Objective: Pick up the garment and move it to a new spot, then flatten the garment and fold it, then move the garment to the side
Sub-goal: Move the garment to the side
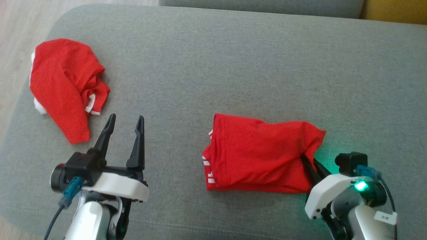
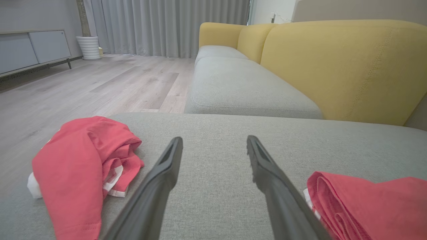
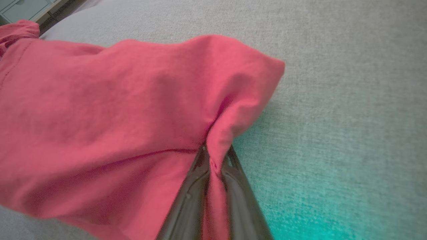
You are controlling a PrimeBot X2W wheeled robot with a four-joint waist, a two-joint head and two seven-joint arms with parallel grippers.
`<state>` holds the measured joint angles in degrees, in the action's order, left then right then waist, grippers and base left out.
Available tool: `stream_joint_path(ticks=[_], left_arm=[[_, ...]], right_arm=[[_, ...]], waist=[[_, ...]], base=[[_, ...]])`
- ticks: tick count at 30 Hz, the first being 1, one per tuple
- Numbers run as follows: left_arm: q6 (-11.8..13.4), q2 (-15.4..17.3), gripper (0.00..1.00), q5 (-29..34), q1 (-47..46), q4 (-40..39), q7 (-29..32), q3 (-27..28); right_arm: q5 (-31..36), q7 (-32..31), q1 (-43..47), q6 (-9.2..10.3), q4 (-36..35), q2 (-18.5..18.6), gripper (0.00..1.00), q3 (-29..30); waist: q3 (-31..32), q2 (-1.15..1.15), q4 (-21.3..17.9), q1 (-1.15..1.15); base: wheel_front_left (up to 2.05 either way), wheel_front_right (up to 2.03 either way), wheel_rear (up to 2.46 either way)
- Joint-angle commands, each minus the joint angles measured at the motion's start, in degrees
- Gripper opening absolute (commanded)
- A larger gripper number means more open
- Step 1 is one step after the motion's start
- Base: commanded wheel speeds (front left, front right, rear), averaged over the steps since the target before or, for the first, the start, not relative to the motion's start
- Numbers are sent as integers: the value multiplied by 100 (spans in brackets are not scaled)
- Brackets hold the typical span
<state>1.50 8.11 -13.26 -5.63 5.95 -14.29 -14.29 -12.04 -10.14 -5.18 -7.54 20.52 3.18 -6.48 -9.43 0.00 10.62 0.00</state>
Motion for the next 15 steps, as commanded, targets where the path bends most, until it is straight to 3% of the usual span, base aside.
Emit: stream_joint_path(ticks=[1, 7, 15], left_arm=[[-13, 35, 100, -2, -275, -151, -66, 225], [-20, 32, 100, 38, -243, -212, -69, 323], [-49, 38, 100, 121, -175, -380, -70, 428]], right_arm=[[10, 6, -198, 5, -148, 8, 0, -179], [93, 51, -314, 5, -336, 117, 0, -297], [148, -26, -600, 5, -589, 541, 0, -341]], waist=[[-9, 0, -63, 0], [2, 0, -348, 0], [2, 0, -1166, 0]], base=[[0, 0, 0], [0, 0, 0], [0, 0, 0]])
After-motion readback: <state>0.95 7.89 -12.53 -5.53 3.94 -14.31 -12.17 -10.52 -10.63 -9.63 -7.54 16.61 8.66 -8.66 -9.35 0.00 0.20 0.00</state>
